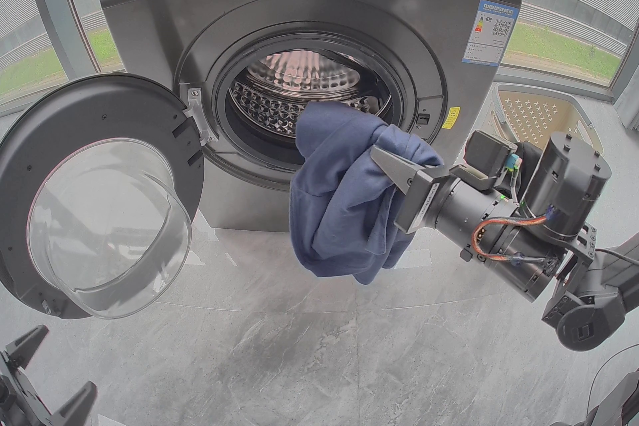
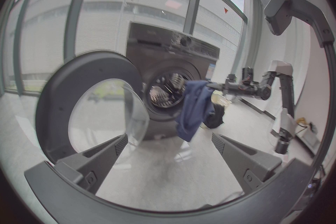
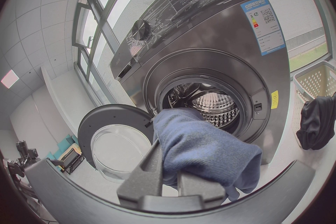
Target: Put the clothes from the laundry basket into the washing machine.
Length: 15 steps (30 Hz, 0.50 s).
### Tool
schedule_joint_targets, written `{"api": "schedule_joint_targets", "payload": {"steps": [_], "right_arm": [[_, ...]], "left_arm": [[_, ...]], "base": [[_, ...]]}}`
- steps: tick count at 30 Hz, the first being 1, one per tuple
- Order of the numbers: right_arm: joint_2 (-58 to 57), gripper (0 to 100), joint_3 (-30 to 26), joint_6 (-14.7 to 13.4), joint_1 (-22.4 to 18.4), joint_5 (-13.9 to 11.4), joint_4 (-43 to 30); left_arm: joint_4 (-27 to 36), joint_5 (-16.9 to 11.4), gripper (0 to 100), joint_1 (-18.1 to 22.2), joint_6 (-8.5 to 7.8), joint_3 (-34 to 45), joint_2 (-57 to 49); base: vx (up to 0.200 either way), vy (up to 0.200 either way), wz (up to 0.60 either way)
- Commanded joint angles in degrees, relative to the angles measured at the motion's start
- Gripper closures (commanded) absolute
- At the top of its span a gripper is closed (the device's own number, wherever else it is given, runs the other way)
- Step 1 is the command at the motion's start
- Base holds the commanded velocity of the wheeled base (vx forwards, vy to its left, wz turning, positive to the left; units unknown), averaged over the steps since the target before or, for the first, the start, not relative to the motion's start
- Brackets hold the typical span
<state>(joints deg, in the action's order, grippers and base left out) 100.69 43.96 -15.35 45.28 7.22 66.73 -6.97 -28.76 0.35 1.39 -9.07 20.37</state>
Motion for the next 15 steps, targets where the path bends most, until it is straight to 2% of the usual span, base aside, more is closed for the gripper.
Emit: {"api": "schedule_joint_targets", "payload": {"steps": [1, 2, 4, 5, 7, 8, 11, 15], "right_arm": [[3.9, 100, 2.89, -0.03, -0.19, 1.22, 0.77], [3.98, 100, 3.33, -0.03, -0.19, 2.28, 0.77], [3.98, 100, 3.41, -0.12, -0.19, 2.28, 0.77], [3.98, 100, 3.59, -0.12, -0.19, 2.36, 0.77], [3.98, 100, 3.59, -0.12, -0.28, 2.28, 0.77], [3.9, 100, 3.94, -0.12, -0.19, 2.28, 0.77], [3.9, 100, 3.94, -0.21, -0.01, 2.28, 0.86], [3.54, 100, 3.5, -0.21, 0.08, 2.45, 0.86]], "left_arm": [[-7.53, -4.2, 0, -1.41, -1.74, 0.81, 19.0], [-10.08, -4.29, 0, -3.08, -1.83, 0.81, 22.52], [-10.25, -4.29, 0, -3.34, -1.92, 0.81, 22.87], [-12.45, -4.2, 0, -5.8, -1.83, 0.81, 25.6], [-12.63, -4.2, 0, -6.15, -1.83, 0.9, 25.86], [-14.21, -3.5, 0, -9.85, -1.65, 0.63, 28.85], [-15.44, -2.27, 0, -14.59, -1.3, -1.21, 34.91], [-20.1, -1.3, 0, -17.49, -0.86, -2.62, 43.09]], "base": [[0.0, 0.0, 0.0], [0.0, 0.0, 0.0], [0.0, 0.0, 0.0], [0.0, 0.0, 0.0], [0.0, 0.0, 0.0], [0.0, 0.0, 0.0], [0.0, 0.0, 0.0], [0.0, 0.0, 0.0]]}}
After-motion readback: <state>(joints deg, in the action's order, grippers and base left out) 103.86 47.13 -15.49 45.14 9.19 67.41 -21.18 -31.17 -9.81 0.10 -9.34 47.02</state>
